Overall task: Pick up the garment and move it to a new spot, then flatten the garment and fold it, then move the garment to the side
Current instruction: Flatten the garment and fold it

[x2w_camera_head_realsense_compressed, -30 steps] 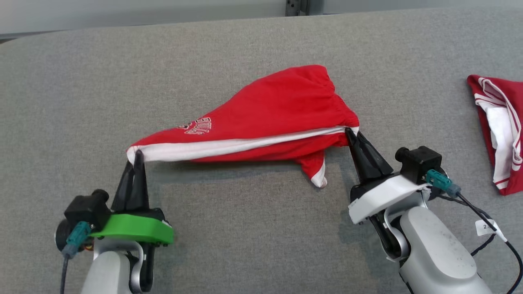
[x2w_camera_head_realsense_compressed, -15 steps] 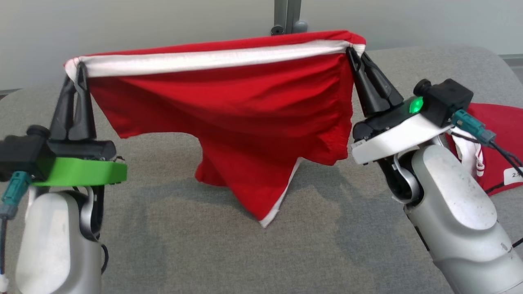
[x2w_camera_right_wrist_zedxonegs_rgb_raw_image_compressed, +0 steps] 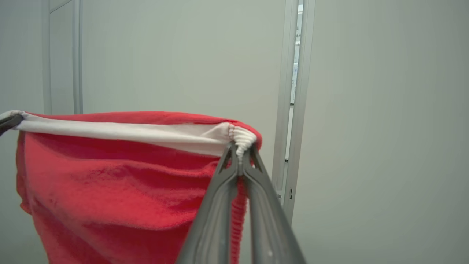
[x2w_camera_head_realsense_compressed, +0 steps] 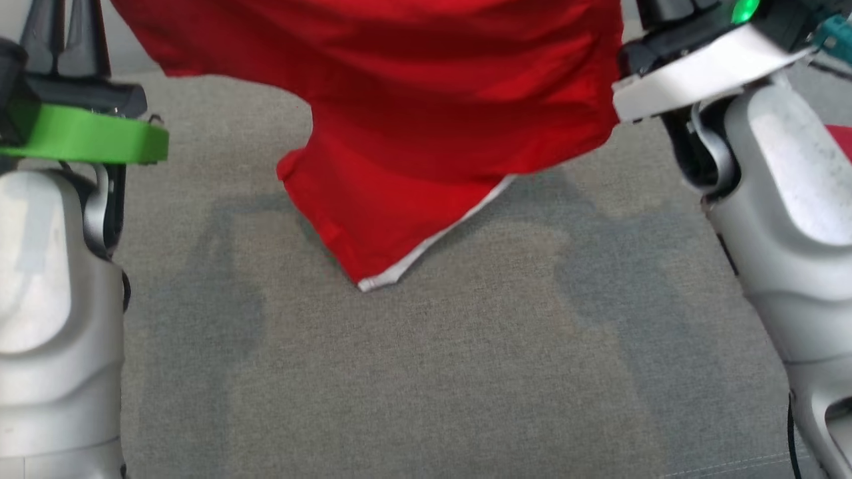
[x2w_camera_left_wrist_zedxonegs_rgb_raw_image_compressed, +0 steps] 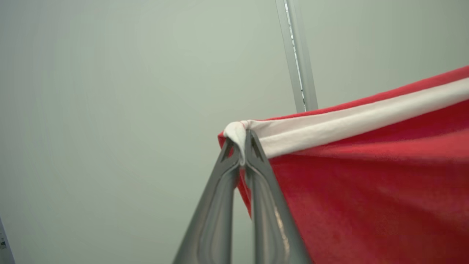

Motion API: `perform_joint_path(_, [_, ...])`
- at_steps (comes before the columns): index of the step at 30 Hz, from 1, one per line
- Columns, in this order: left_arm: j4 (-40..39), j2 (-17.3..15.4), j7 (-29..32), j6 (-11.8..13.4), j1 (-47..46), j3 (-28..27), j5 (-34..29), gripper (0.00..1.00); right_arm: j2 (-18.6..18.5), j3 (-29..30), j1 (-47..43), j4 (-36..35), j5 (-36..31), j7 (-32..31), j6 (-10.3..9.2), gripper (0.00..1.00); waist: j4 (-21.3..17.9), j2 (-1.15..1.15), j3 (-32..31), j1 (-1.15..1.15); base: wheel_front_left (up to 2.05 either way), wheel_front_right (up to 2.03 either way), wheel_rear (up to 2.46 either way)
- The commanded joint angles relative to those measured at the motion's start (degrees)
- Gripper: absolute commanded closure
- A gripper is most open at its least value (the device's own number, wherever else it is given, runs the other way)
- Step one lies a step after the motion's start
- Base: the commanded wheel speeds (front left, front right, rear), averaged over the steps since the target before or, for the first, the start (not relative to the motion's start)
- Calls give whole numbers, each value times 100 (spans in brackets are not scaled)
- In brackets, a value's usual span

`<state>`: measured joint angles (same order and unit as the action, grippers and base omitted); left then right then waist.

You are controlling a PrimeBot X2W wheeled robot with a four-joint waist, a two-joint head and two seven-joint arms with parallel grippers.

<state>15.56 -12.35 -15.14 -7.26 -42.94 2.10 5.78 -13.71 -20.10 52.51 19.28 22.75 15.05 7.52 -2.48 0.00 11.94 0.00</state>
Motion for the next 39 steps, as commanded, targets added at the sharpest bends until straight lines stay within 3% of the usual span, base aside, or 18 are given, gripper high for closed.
perform_joint_path(1, [94,-11,6,39,-406,30,-84,100,-65,69,315,131,-121,16,-7,100,110,0,847,0,0,0,0])
perform_joint_path(8, [341,96,5,207,-2056,130,-310,100,-145,567,1759,482,-708,16,-8,100,279,0,1874,0,0,0,0])
perform_joint_path(14, [306,198,5,263,-2519,148,-358,100,-106,730,2170,376,-1220,16,-8,100,396,0,2175,0,0,0,0])
perform_joint_path(20, [359,450,5,267,-1635,121,-240,100,-37,623,1380,254,-1111,16,-8,100,467,0,2105,0,0,0,0])
perform_joint_path(29, [280,855,5,331,494,-48,40,100,-110,428,-566,-281,-538,16,-8,100,509,0,1508,0,0,0,0])
perform_joint_path(39, [575,927,5,306,2089,-215,252,100,30,340,-2490,-397,-234,16,-9,100,548,0,607,0,0,0,0])
